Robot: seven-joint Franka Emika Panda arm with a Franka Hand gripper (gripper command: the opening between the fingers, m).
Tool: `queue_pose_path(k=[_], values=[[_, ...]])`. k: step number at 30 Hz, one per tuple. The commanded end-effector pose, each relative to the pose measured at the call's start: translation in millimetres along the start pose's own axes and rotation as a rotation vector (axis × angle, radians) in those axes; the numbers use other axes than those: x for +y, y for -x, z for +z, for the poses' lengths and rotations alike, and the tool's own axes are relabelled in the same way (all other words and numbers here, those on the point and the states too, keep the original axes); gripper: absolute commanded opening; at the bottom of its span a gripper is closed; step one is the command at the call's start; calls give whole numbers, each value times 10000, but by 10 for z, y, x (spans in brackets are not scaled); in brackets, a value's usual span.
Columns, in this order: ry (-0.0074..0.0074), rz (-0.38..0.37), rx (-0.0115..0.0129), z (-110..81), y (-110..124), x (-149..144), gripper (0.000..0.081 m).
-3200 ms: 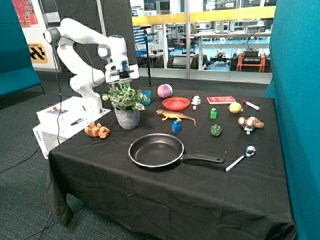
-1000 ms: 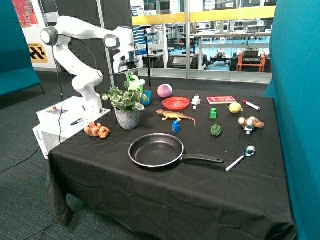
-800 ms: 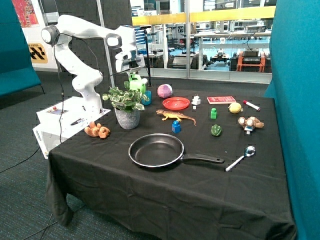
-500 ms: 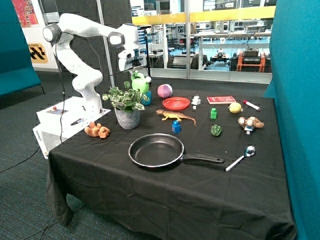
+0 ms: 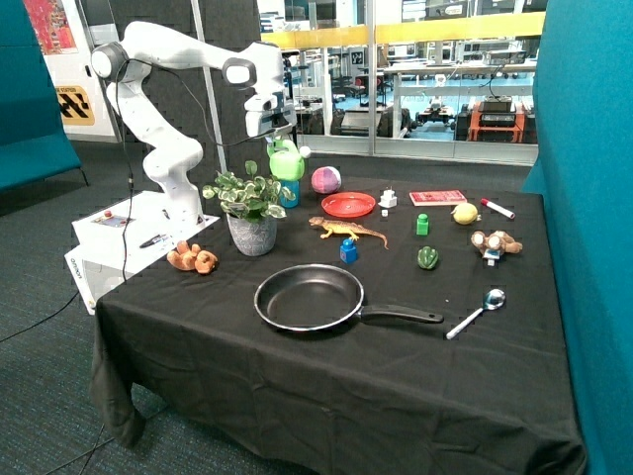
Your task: Water the pot plant and put the can on the plate
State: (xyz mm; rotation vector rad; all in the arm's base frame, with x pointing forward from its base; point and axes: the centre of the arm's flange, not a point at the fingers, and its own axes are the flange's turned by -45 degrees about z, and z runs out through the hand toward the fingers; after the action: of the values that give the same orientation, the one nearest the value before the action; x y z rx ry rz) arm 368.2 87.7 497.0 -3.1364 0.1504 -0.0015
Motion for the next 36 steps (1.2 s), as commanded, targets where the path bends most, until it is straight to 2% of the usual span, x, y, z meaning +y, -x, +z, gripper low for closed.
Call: queue_pose_path(k=[1, 17, 34, 35, 36], values=[[16, -818, -9, -71, -192, -166, 0], [15, -2188, -11, -120, -464, -524, 0], [14, -3115, -11, -58, -652, -694, 0], [14, -3472, -12, -56, -675, -706, 0], [14, -3514, -12, -53, -700, -718, 0]])
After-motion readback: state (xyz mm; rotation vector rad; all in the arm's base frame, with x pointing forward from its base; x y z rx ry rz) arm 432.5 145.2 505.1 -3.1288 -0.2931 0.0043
